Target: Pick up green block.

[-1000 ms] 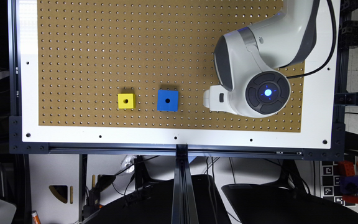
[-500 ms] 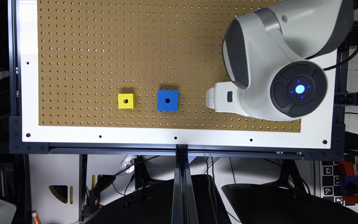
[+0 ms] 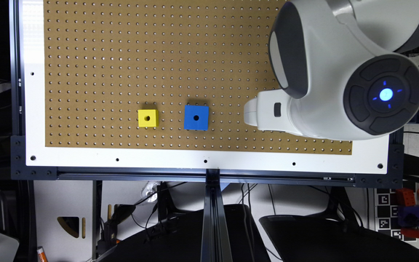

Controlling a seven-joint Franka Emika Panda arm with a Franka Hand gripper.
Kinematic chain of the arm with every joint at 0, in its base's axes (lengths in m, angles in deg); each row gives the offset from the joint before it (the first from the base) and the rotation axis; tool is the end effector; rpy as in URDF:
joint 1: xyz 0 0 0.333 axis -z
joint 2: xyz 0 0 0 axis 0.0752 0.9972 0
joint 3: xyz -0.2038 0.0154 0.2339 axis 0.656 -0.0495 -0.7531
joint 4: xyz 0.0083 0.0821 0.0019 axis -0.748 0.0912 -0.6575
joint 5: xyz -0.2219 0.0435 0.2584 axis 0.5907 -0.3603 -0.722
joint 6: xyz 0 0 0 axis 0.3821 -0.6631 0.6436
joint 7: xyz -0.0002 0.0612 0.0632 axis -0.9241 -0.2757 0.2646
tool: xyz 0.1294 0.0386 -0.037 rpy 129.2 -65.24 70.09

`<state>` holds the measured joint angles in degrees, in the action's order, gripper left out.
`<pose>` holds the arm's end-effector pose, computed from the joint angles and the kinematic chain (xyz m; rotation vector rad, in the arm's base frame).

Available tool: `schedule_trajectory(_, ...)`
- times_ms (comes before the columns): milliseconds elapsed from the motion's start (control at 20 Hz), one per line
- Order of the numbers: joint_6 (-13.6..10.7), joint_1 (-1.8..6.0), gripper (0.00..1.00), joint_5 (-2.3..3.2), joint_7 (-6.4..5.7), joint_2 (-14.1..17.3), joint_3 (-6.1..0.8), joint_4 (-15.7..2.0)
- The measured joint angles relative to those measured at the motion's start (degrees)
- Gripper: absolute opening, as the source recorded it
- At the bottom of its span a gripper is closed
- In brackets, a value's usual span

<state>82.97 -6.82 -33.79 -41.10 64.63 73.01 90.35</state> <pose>0.5694 0.1668 0.2914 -2.8808 1.1377 -0.0159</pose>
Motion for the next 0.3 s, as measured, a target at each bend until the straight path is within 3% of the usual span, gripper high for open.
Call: schedule_trajectory(300, -1.93, 0.01, 0.0, -0.13, -0.05, -2.43, -0.16, -0.02)
